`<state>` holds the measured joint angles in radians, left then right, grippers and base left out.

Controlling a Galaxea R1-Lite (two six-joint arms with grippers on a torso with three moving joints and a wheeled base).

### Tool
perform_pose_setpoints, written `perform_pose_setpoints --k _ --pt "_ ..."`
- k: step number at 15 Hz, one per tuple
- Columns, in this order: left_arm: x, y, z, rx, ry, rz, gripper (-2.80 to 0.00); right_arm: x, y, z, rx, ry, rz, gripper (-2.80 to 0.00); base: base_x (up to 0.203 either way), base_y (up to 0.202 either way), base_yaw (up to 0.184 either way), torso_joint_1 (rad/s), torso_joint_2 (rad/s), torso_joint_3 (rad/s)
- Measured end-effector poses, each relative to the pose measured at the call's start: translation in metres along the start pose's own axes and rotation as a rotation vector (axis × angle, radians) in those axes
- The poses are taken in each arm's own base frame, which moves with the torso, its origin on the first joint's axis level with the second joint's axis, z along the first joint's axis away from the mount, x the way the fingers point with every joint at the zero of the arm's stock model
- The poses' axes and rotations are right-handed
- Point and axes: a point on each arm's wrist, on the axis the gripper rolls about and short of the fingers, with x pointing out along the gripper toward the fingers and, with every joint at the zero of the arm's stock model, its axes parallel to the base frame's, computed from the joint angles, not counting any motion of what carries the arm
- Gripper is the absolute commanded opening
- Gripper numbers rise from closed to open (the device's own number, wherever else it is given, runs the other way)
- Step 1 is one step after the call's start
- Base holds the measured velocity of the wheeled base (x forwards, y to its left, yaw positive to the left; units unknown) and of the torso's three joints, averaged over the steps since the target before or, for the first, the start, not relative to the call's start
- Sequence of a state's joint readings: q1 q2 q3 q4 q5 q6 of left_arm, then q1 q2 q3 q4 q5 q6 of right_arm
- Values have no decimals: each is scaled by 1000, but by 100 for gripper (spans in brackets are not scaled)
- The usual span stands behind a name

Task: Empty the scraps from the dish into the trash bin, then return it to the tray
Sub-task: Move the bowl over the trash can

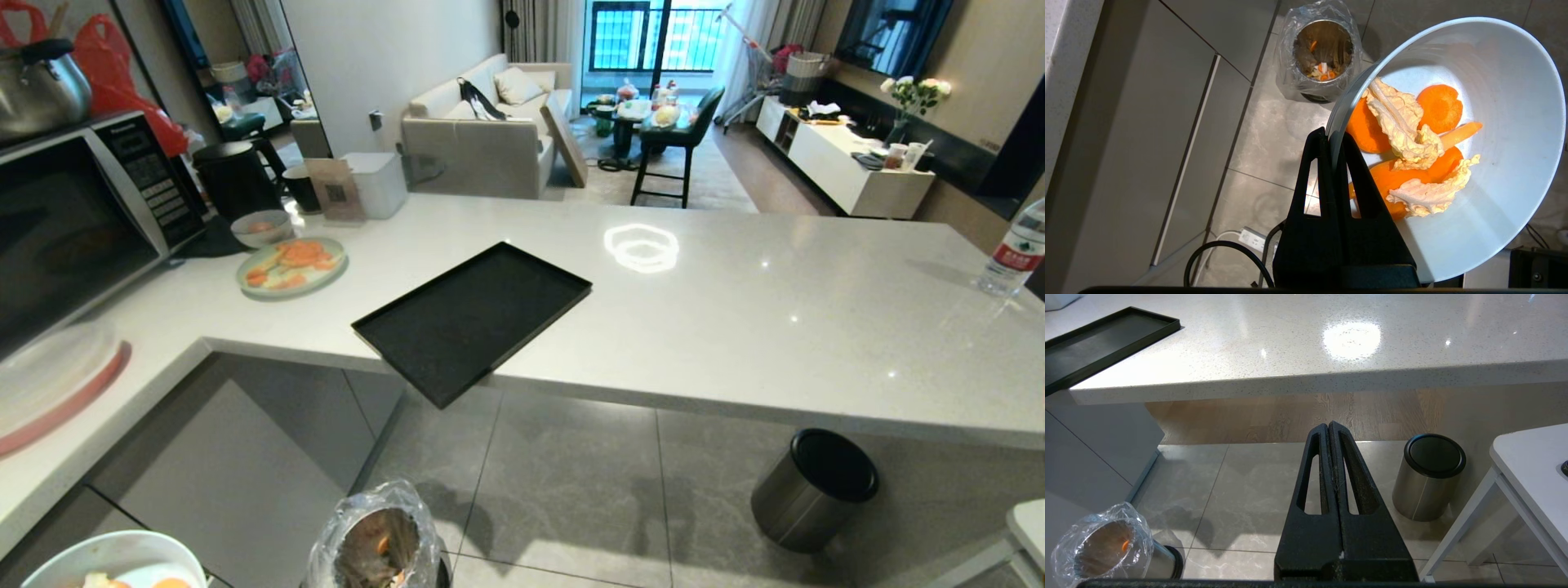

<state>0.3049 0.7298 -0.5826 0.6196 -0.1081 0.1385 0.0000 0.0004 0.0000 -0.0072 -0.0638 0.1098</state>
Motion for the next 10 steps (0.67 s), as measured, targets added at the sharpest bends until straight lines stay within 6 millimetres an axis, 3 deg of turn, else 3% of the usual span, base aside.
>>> perform_pose_setpoints --k 10 --pt "-1 -1 1 17 -8 -18 -280 0 0 0 0 0 0 -280 0 0 0 0 0 0"
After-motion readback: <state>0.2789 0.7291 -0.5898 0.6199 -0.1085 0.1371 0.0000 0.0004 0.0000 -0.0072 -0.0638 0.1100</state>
